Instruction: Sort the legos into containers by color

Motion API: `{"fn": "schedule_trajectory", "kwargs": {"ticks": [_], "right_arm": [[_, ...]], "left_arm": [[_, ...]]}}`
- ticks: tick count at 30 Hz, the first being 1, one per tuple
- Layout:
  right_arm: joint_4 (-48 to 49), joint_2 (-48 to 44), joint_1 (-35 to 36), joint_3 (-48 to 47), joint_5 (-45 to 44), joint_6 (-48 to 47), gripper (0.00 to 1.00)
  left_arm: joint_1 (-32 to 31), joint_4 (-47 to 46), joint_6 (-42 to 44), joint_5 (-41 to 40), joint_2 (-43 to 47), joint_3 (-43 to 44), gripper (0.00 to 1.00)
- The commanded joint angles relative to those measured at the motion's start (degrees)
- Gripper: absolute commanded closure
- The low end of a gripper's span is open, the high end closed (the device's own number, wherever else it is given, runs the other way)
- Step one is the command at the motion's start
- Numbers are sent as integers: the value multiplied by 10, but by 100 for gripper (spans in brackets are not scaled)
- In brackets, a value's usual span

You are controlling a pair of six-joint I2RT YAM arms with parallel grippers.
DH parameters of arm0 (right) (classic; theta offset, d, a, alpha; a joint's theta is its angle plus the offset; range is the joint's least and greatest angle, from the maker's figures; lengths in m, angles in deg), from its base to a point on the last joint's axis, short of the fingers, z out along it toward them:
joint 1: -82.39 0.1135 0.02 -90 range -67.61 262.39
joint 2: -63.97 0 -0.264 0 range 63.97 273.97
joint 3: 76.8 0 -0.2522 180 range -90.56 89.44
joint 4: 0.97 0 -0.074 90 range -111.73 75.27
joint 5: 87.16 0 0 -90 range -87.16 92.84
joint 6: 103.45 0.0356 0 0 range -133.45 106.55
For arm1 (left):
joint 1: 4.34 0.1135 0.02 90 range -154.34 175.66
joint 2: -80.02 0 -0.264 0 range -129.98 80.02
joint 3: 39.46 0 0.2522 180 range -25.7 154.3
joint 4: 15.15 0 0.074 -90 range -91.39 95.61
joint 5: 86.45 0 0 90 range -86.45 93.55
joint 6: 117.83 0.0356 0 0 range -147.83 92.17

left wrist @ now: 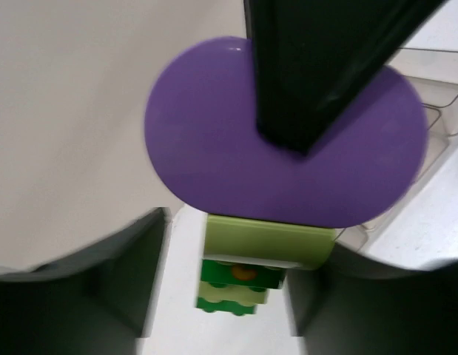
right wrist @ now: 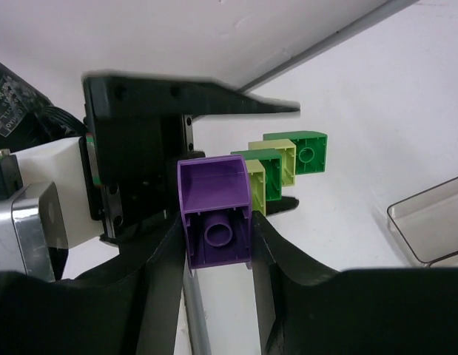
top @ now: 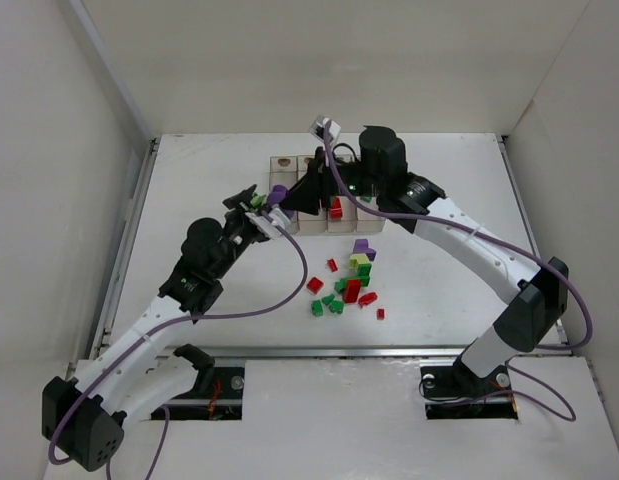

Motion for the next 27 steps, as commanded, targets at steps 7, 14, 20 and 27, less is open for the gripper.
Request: {"fn": "schedule_trajectory", "kwargs": {"ticks": [7,14,20,27], "right_arm": [[60,-8,-1,6,9,20,100],[60,-8,-28,12,-64,79,100],[72,4,-68,17,-150,152,100],[85,75,-74,29,-288,180,100]], "left_arm": [[-3,30,-35,54,8,51,91],[-3,84,-84,37,30,40,100],[-3,141,-149,60,56,30,100],[-3,184,-213,113,56,40,100]]}}
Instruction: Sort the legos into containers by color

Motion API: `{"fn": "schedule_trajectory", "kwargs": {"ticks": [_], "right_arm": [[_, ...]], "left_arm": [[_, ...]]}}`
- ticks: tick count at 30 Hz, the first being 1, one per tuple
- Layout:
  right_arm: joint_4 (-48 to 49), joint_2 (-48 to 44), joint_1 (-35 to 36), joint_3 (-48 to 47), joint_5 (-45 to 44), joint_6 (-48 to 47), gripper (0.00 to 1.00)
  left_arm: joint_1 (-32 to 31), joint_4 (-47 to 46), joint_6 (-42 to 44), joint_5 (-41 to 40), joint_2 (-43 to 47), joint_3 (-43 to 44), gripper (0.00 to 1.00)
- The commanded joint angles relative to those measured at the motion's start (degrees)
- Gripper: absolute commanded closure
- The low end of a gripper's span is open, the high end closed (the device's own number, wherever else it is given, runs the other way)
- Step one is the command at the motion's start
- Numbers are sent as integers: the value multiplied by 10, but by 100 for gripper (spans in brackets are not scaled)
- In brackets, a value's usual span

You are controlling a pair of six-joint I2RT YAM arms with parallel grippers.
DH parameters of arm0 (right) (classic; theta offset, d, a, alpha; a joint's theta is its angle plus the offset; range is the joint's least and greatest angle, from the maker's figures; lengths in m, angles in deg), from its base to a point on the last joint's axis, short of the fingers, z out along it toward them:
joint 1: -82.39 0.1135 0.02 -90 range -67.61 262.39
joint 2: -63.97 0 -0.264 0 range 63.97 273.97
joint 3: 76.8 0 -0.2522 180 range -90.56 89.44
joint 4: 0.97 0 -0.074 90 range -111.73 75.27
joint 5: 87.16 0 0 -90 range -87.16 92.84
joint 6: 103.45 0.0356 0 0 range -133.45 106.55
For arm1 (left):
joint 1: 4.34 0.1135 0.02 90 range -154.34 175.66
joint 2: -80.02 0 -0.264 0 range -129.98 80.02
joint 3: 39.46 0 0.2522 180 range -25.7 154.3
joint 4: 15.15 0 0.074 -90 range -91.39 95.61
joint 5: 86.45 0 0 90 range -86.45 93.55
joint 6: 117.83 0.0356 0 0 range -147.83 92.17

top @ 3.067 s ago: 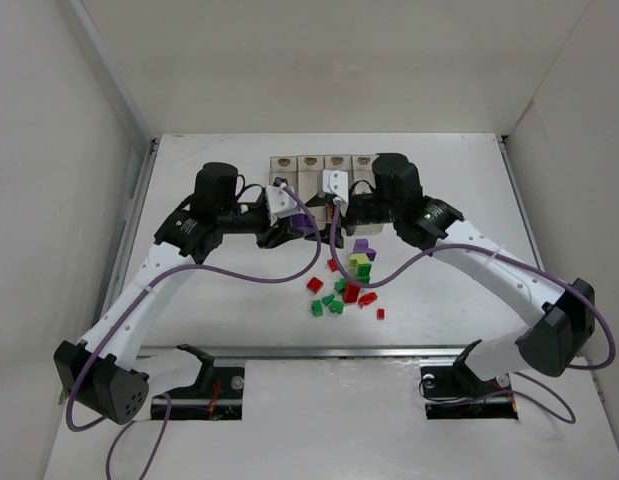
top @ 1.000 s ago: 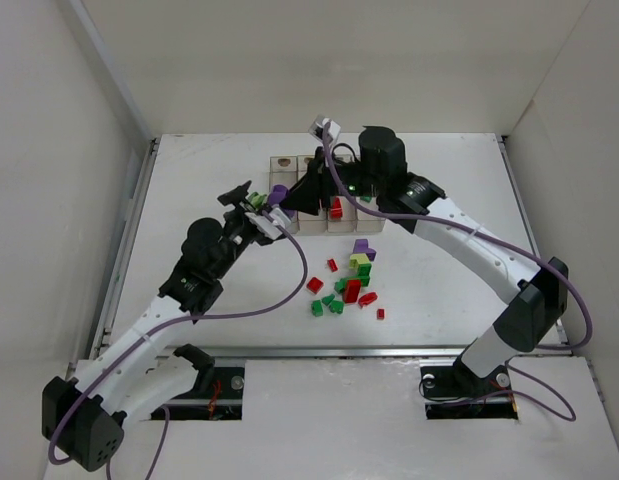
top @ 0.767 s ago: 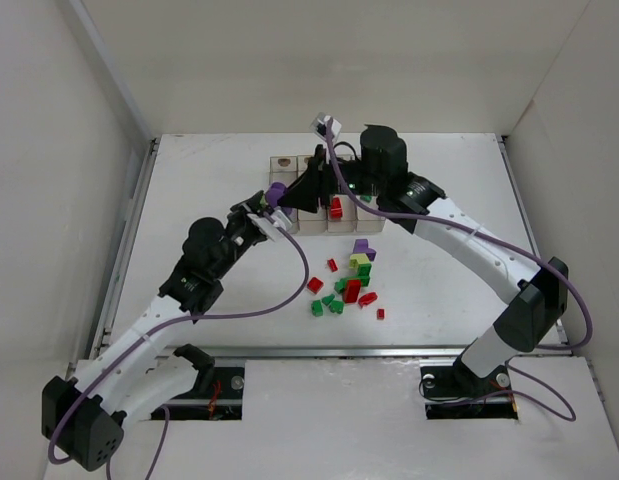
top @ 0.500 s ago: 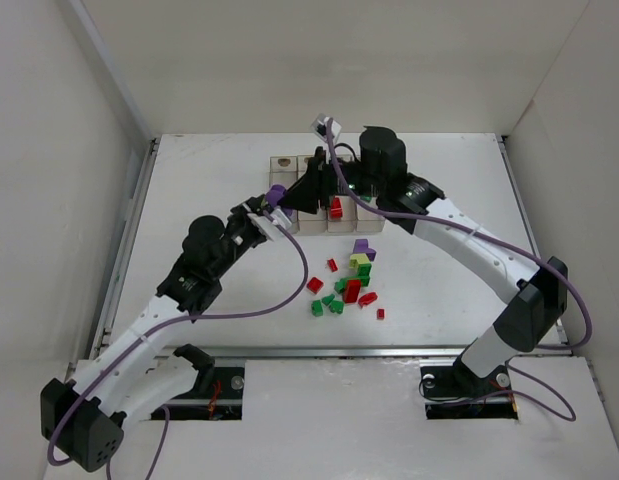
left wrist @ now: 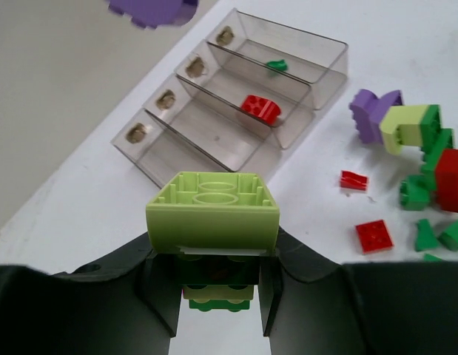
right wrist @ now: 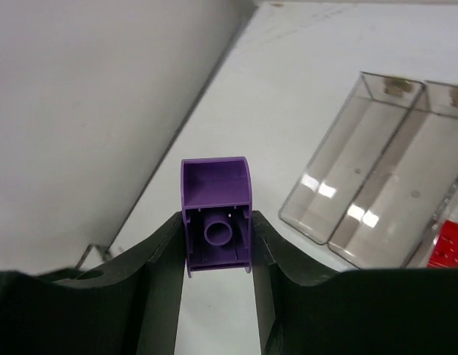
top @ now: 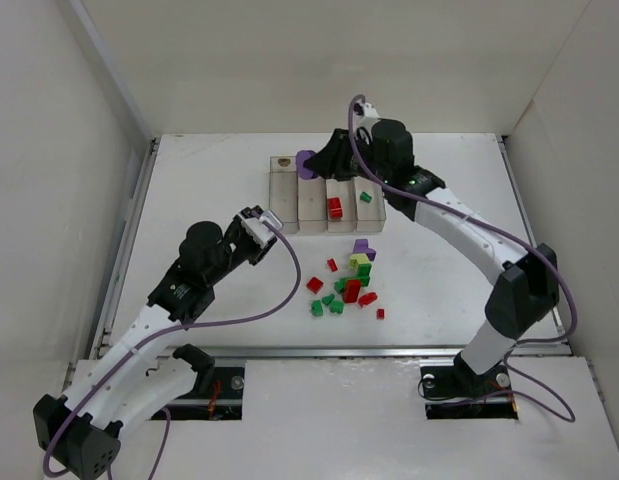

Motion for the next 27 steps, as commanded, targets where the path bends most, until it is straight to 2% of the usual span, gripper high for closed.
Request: {"fn": "schedule_trajectory", "kwargs": {"ticks": [1,5,11,14,15,19,20,21,23,27], "right_arm": [[28,61,0,-4,-103,22,100],[10,146,-5,-47,-135,27,100],[-6,241,-5,-120,-127,27,100],[-12,249,-10,-120,-160,27,91],[-12,249,-10,-120,-166,27,85],[-12,249,-16,-120,-152,0,28],[-12,249,-16,-120,-116,-15,22],[-18,249,-16,-127,-95,-30,6],[-18,237,-22,-127,-48,-70,0],[-23,160,-59,-73,26,-142,0]], "left_arm": [[-3,11,-45,58,10,23,100],[-3,31,-56,69,10,29,100],[-3,47,-56,69,-2,34,100],[-3,53,-56,88,-2,40,100],[-3,53,-51,99,-7,40,100],[-3,66,-32,125,-7,45,100],[-3,66,-25,133,-13,45,100],[-3,72,-19,140,-13,45,100],[3,78,4,164,-20,61,100],[3,106,49,209,-50,95,100]]}}
